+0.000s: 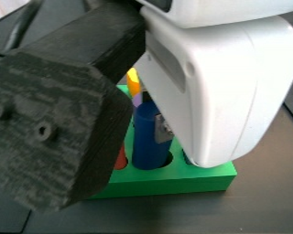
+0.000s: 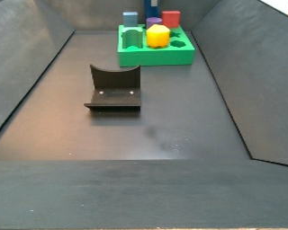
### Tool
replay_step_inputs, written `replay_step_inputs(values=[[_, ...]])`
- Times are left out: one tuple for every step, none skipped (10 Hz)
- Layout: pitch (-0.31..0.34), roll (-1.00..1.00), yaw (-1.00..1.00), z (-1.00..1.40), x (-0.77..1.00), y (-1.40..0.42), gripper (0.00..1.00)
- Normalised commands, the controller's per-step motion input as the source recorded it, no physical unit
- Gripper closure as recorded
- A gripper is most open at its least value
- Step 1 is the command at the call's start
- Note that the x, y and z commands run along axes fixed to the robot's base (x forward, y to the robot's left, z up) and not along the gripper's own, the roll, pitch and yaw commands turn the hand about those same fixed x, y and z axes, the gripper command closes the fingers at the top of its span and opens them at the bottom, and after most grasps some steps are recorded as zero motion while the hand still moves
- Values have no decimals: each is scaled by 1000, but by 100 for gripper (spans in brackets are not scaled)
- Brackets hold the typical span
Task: Pick up the oval object. Move up. Move to above the board. Insert the oval object.
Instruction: Insert the oval object.
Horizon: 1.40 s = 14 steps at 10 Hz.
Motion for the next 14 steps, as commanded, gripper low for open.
replay_step_inputs(values=[[0, 0, 0, 0, -49, 29, 100], [51, 56, 0, -286, 191, 57, 100], [34, 121, -77, -369, 229, 66, 100], [0, 0, -9, -54, 74, 40, 100], [0, 0, 0, -97, 0, 0, 100], [-34, 0, -80, -474, 80, -57, 100], [-67, 41, -174, -789, 260, -174, 100], [-50, 69, -174, -877, 391, -206, 100], [-53, 69, 0, -671, 23, -91, 100], [0, 126, 37, -560, -80, 0, 100], [0, 244, 37, -551, -371, 20, 100], [-41, 244, 0, -643, -354, 0, 100], [-104, 251, 0, -820, -163, 0, 100], [-113, 231, 0, -840, -134, -34, 100]])
